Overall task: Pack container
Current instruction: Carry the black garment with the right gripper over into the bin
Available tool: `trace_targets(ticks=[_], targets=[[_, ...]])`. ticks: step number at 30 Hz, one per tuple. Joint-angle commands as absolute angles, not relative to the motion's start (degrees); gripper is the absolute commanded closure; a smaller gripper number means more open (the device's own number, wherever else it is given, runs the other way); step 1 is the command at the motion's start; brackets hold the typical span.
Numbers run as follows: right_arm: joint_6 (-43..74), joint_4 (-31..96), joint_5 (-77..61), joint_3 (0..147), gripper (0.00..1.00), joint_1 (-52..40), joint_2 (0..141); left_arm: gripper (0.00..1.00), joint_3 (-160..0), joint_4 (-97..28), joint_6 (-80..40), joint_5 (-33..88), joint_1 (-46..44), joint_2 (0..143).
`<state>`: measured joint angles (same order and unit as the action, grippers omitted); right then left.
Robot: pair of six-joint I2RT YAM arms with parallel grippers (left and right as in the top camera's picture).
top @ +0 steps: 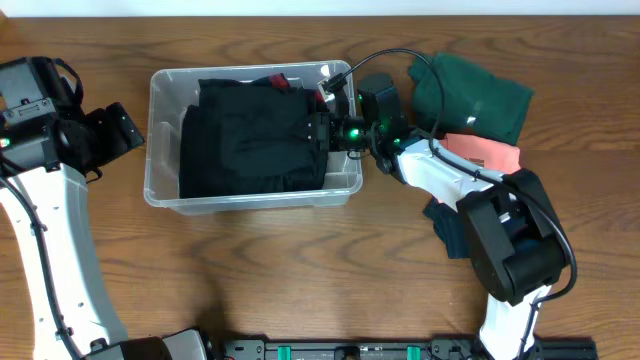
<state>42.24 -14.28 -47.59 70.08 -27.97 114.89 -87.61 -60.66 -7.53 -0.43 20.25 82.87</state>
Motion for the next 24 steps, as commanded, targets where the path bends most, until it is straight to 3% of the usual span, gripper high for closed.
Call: trace_targets(ticks=[1, 9, 15, 21, 24], targets=[[41.1, -12.7, -47.0, 70.7, 0.52, -27.7, 111.4, 0.02, -87.5, -60.8, -8.0, -0.9, 20.5, 83.1], [38.5, -6.7, -42.7, 70.7, 0.42, -26.0, 102.6, 0.02, -87.5, -60.8, -8.0, -0.9, 20.5, 83.1], [27.5, 4.9, -25.9, 70.7, 0.34, -23.5, 95.0, 0.02, -87.5, -60.8, -8.0, -0.9, 20.5, 83.1], [17.5, 13.1, -18.2, 70.7, 0.37, -22.9, 95.3, 0.02, -87.5, -60.8, -8.0, -0.9, 20.5, 83.1], [17.5, 14.9, -17.8, 70.7, 0.46, -23.0, 97.5, 0.02, -87.5, -60.8, -8.0, -0.9, 20.5, 83.1]])
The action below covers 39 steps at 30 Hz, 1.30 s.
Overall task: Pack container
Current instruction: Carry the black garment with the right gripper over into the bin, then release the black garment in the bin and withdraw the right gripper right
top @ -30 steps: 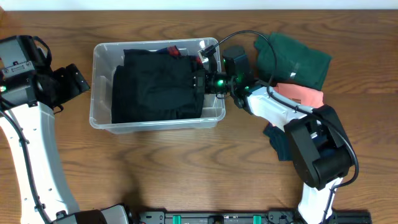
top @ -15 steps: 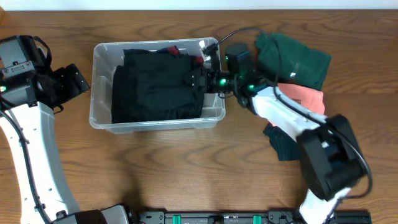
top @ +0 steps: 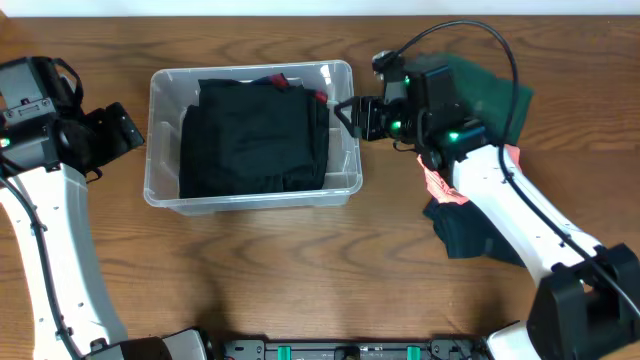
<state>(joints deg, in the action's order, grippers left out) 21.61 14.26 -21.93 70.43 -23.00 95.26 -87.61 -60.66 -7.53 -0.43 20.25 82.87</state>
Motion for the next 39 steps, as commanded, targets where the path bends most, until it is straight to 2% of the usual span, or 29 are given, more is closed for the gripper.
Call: trace_targets(ticks=[1, 3, 11, 12, 14, 15, 25, 28, 34, 37, 39], targets=[[17.5, 15.0, -17.8, 70.7, 0.51, -23.0, 98.2, 0.02, -87.5, -60.8, -8.0, -0.9, 20.5, 83.1], [17.5, 14.8, -17.8, 70.7, 0.57, -23.0, 99.6, 0.02, -87.5, -60.8, -8.0, -0.9, 20.5, 83.1], [17.5, 15.8, -16.0, 70.7, 0.61, -23.1, 103.6, 0.02, -87.5, -60.8, -8.0, -0.9, 20.5, 83.1], [17.5, 16.1, -15.7, 70.7, 0.64, -23.2, 104.0, 0.02, -87.5, -60.8, -8.0, -0.9, 20.5, 83.1], [17.5, 17.6, -14.1, 70.7, 0.77, -23.2, 104.1, 0.02, -87.5, -60.8, -8.0, -0.9, 20.5, 83.1], [17.5, 18.4, -12.9, 70.7, 0.79, -23.2, 104.0, 0.02, -87.5, -60.8, -8.0, -0.9, 20.5, 83.1], [18.9, 28.5, -6.2, 70.7, 0.83, -21.3, 100.1, 0.02, -87.5, -60.8, -8.0, -0.9, 20.5, 83.1], [20.0, 32.4, -5.3, 70.7, 0.87, -20.6, 100.1, 0.02, -87.5, -60.8, -8.0, -0.9, 20.5, 83.1], [21.4, 35.7, 0.7, 70.7, 0.83, -19.1, 100.1, 0.02, -87.5, -60.8, -8.0, -0.9, 20.5, 83.1], [18.5, 35.1, -3.0, 70.8, 0.66, -18.2, 99.6, 0.02, -87.5, -60.8, -8.0, -0.9, 20.5, 83.1], [15.7, 34.1, -7.4, 71.0, 0.60, -18.2, 97.8, 0.02, -87.5, -60.8, -8.0, -0.9, 20.5, 83.1]])
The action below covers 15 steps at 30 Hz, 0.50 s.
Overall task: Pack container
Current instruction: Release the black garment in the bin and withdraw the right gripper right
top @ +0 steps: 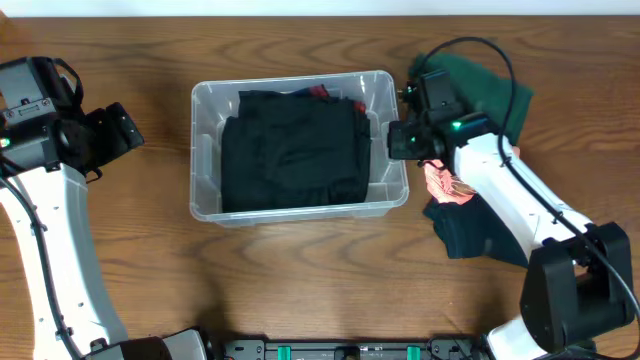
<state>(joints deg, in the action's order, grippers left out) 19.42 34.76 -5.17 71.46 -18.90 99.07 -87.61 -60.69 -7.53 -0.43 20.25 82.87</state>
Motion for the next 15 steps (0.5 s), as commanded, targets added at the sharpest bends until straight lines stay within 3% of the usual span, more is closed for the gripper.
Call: trace_targets(ticks=[1, 6, 9, 15], targets=[[15.6, 33.3, -9.0, 71.1, 0.58, -18.2, 96.4, 0.02, -87.5, -60.8, -8.0, -0.9, 20.5, 83.1], [15.8, 24.4, -15.0, 71.2, 0.49, -18.5, 86.9, 0.02, -87.5, -60.8, -8.0, -0.9, 20.5, 83.1], [15.8, 17.9, -22.8, 71.2, 0.65, -18.5, 84.2, 0.02, -87.5, -60.8, -8.0, -0.9, 20.5, 83.1], [20.3, 8.0, -31.8, 71.2, 0.71, -22.0, 89.6, 0.02, -87.5, -60.8, -8.0, -0.9, 20.5, 83.1]])
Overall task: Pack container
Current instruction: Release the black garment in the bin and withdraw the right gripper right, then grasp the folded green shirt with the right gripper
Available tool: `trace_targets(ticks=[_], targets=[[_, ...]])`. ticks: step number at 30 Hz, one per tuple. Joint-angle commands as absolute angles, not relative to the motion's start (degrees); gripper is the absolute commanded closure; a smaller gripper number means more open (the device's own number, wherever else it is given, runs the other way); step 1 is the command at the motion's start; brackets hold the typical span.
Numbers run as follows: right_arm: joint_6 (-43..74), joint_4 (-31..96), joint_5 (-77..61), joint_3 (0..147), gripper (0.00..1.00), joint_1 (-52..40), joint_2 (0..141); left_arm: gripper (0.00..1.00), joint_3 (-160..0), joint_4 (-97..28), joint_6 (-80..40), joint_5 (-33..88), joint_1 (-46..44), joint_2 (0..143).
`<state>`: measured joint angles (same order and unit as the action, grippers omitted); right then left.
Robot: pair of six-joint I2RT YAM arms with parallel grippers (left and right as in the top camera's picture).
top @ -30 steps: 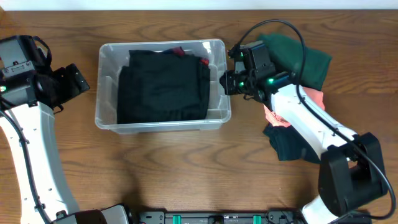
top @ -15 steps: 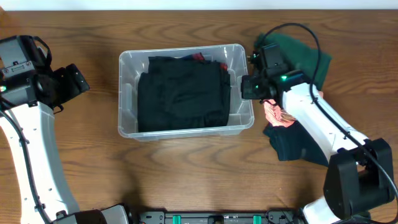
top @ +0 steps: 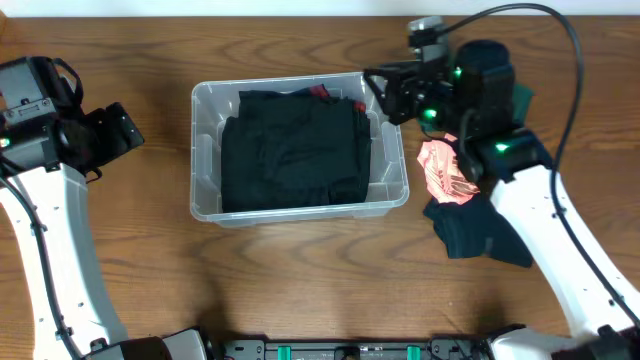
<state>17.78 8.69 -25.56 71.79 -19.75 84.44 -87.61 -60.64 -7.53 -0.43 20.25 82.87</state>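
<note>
The clear plastic container [top: 200,150] sits mid-table with folded black clothes [top: 295,150] filling it and a bit of red cloth [top: 320,92] at the back. My right gripper [top: 385,92] hovers over the container's back right corner, fingers apart, holding nothing. To the right of the container lie a coral garment [top: 445,172], a dark teal garment [top: 475,232] and a green garment [top: 520,98], the green one mostly hidden behind my right arm. My left gripper [top: 120,132] stays far left, away from the container, too dark to read.
The garments crowd the table's right side beneath my right arm. A black rail runs along the front edge [top: 380,350]. Bare wood lies in front of the container and between it and my left arm.
My right gripper was low against the container's right wall; now it is higher, over the back right corner and apart from the rim. The container and left arm have not moved.
First my right gripper reached into the right end of the container, which stood further left. Then it was outside at the right rim. Later the container stood further right with the gripper at its wall. Now the gripper is above it, free.
</note>
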Motion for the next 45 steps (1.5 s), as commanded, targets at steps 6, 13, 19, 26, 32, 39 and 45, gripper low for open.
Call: trace_targets(ticks=[6, 13, 19, 26, 32, 39, 45], targets=[[21.3, 3.8, -31.5, 71.2, 0.77, -27.5, 103.4, 0.02, -87.5, -60.8, -8.0, -0.9, 20.5, 83.1], [27.0, 0.8, -37.3, 71.2, 0.79, -29.0, 116.5, 0.02, -87.5, -60.8, -8.0, -0.9, 20.5, 83.1], [25.4, 1.8, -36.8, 71.2, 0.69, -28.9, 113.4, 0.02, -87.5, -60.8, -8.0, -0.9, 20.5, 83.1], [22.7, 6.9, -34.9, 71.2, 0.38, -21.9, 98.4, 0.02, -87.5, -60.8, -8.0, -0.9, 20.5, 83.1], [22.7, 16.4, -30.1, 71.2, 0.27, -4.3, 90.1, 0.02, -87.5, -60.8, -8.0, -0.9, 20.5, 83.1], [22.7, 24.3, -29.8, 71.2, 0.26, 18.9, 94.0, 0.02, -87.5, -60.8, -8.0, -0.9, 20.5, 83.1], [22.7, 21.9, -31.8, 71.2, 0.21, 27.0, 103.5, 0.02, -87.5, -60.8, -8.0, -0.9, 20.5, 83.1]])
